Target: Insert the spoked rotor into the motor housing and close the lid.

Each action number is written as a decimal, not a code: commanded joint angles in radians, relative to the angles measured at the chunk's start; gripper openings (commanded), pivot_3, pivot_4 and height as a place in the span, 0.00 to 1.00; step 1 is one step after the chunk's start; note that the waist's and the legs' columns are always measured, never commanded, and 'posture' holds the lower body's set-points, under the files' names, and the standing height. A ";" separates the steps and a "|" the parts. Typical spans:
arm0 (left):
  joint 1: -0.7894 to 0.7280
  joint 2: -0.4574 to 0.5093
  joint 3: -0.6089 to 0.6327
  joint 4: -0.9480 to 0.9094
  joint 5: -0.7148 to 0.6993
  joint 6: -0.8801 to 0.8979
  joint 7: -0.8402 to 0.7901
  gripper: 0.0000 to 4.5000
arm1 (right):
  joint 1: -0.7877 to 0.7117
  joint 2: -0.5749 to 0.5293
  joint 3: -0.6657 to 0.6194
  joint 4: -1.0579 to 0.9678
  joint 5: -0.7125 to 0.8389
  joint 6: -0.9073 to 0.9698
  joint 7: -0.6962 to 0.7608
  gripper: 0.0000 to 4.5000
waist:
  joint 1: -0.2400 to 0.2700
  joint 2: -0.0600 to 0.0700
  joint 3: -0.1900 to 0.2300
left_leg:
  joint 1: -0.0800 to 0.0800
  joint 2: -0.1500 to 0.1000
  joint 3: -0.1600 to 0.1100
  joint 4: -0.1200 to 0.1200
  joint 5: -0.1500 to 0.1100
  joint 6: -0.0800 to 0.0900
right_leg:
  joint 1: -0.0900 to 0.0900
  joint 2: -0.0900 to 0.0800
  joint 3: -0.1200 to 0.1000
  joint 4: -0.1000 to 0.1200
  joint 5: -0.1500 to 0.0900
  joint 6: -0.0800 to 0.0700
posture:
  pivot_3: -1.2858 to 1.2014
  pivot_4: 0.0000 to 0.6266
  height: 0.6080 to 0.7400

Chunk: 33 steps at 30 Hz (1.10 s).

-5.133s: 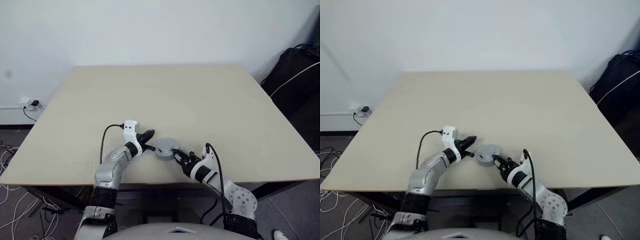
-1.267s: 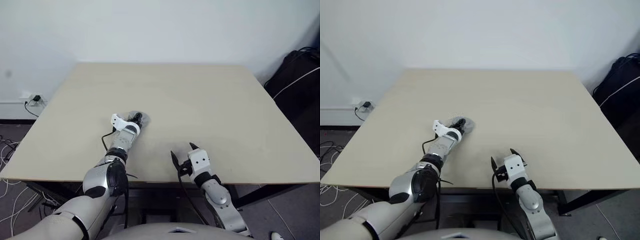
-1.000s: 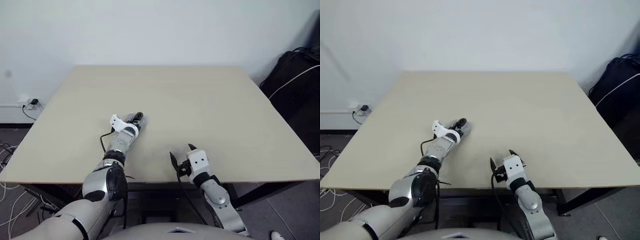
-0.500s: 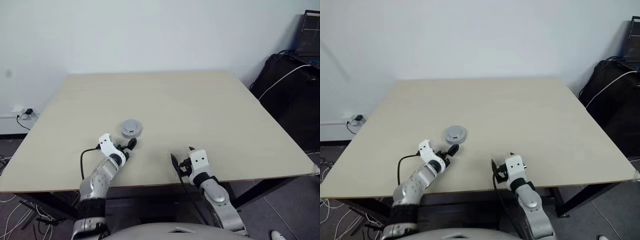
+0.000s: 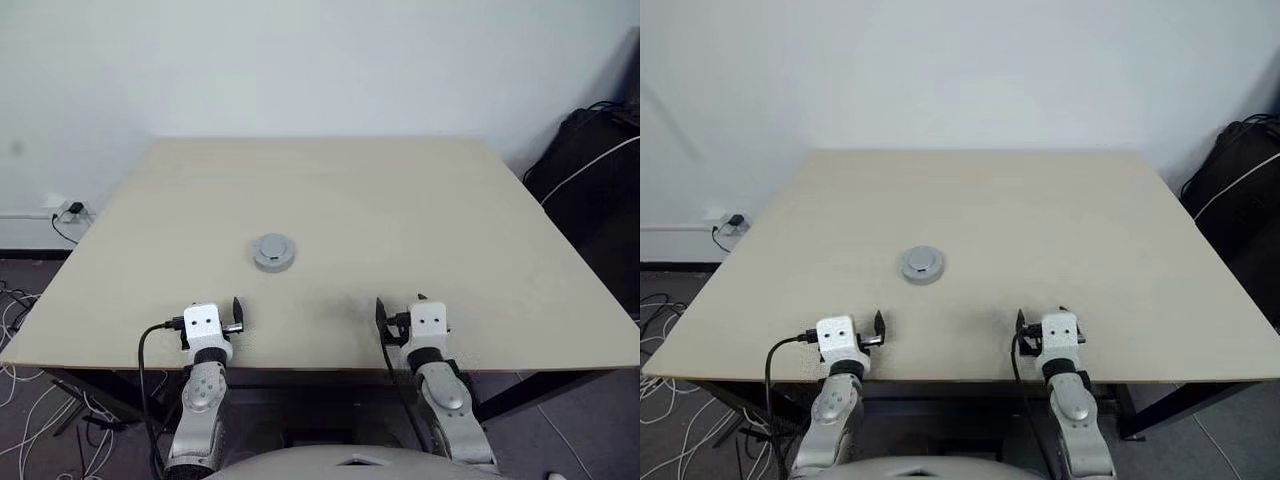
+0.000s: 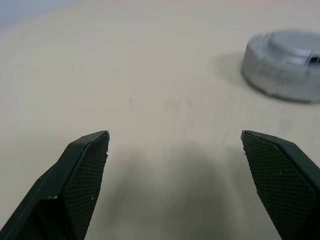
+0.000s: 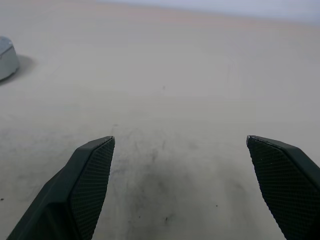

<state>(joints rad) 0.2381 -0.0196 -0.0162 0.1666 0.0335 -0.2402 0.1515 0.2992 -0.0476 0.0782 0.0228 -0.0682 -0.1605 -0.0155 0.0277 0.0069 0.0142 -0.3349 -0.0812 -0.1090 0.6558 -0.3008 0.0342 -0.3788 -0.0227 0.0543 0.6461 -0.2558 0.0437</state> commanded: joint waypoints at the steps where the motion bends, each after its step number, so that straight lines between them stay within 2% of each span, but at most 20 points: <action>1: -0.006 -0.004 -0.005 0.020 0.009 -0.100 -0.015 1.00 | 0.004 0.021 0.016 -0.007 -0.004 -0.092 -0.006 1.00 | 0.000 0.000 0.000 | -0.001 0.000 0.000 0.000 0.000 0.000 | -0.001 0.000 0.000 0.000 0.000 0.000 | 0.52 0.00 1.00; 15: -0.045 -0.010 0.001 0.066 0.021 -0.149 -0.033 1.00 | -0.034 0.045 -0.011 0.042 0.074 -0.072 0.047 1.00 | 0.000 0.000 0.002 | -0.004 0.000 -0.001 0.002 0.001 0.002 | -0.003 0.000 -0.002 0.000 0.001 0.001 | 0.52 0.00 1.00; 24: -0.043 0.027 -0.040 0.059 0.020 -0.158 -0.133 1.00 | -0.039 0.054 0.000 0.051 0.067 -0.078 0.052 1.00 | -0.001 0.001 0.002 | -0.004 0.000 -0.001 0.002 0.001 0.003 | -0.003 0.000 -0.002 0.000 0.001 0.001 | 0.52 0.00 1.00; 33: -0.052 0.027 -0.057 0.068 0.027 -0.147 -0.162 1.00 | -0.028 0.060 -0.006 0.053 0.052 -0.085 0.035 1.00 | 0.000 0.002 0.002 | -0.004 0.000 -0.001 0.002 0.001 0.003 | -0.003 0.000 -0.002 0.000 0.001 0.001 | 0.52 0.00 1.00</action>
<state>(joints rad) 0.2055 0.0060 -0.0636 0.2446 0.0543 -0.3745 -0.0052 0.2807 0.0067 0.0774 0.0943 -0.0121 -0.2284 0.0249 0.0273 0.0085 0.0165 -0.3393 -0.0812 -0.1097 0.6574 -0.2996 0.0367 -0.3818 -0.0227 0.0525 0.6463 -0.2551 0.0444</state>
